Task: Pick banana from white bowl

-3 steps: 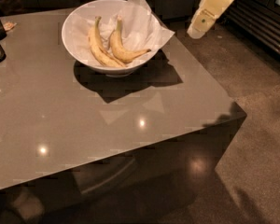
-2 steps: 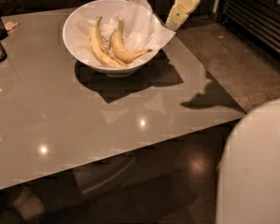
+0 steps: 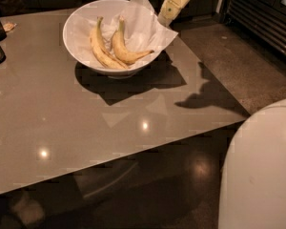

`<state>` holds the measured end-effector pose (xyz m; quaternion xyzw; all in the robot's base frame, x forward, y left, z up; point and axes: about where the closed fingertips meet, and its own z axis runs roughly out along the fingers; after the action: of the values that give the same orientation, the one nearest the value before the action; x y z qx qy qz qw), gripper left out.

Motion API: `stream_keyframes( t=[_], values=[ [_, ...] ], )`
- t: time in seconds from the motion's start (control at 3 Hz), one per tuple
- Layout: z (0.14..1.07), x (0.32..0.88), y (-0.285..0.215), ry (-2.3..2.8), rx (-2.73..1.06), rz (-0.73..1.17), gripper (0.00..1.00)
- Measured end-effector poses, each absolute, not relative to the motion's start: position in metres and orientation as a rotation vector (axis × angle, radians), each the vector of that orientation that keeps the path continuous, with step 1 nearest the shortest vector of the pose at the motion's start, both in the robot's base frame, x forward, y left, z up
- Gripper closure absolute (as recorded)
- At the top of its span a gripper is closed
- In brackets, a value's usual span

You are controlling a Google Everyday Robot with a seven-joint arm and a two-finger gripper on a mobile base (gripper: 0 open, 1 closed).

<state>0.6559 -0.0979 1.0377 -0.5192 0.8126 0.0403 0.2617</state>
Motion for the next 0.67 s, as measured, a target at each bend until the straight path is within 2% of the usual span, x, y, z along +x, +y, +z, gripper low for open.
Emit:
stream_keyframes(
  t=[0.33,0.67],
  values=[
    [1.033,0.665,-0.070,2.178,-1.480,0.090,0.01],
    [1.025,0.674,-0.041,2.168,-1.550,0.065,0.20]
  ],
)
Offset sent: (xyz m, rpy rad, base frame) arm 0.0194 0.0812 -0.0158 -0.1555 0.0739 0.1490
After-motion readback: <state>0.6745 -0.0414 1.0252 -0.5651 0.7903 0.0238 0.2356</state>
